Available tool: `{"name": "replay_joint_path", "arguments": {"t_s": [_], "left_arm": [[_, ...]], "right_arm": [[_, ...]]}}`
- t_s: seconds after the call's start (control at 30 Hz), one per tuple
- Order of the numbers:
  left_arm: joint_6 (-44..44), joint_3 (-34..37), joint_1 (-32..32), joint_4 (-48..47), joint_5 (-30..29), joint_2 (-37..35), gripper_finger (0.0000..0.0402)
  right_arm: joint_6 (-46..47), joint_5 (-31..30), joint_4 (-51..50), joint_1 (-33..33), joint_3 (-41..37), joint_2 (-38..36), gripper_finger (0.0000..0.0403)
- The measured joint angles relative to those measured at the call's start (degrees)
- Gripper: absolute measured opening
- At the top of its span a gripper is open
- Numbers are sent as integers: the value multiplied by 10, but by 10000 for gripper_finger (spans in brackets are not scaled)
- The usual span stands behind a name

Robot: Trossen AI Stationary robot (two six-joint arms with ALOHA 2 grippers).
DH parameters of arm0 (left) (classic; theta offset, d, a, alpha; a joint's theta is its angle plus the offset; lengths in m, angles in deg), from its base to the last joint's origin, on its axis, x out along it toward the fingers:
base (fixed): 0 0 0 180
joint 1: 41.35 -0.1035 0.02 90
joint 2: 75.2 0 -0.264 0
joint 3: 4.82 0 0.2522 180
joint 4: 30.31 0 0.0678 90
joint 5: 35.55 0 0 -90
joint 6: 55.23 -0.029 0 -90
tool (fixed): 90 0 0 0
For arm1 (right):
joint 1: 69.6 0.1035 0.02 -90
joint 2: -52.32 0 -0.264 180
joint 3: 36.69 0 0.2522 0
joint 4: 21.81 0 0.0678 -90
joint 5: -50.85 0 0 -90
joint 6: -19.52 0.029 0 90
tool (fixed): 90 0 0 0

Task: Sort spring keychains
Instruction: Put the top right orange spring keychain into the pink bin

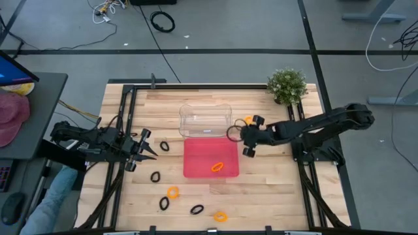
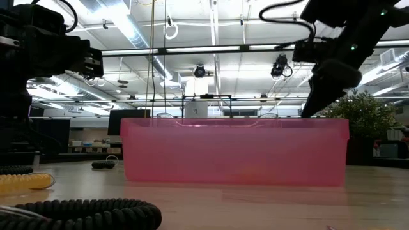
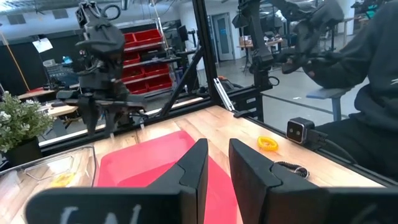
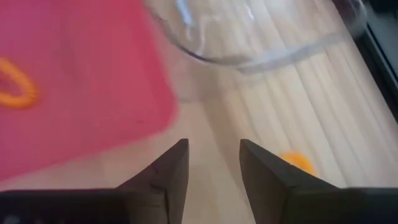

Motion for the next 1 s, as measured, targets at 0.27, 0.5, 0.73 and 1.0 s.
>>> {"name": "replay_joint_path", "arguments": {"t_s": [0.27,0.5,0.73,1.0], "left_arm": [[0,0,0,0,0,0,69],[0,0,0,0,0,0,69],[0,0,0,0,0,0,69],[0,0,0,0,0,0,69]], "right_arm": [[12,45,-16,-96,0,0,145],[-29,75,-15,-171,0,0,145],[-53,132,0,-237,-4,11,145],[-80,164,5,-260,-9,52,145]]}}
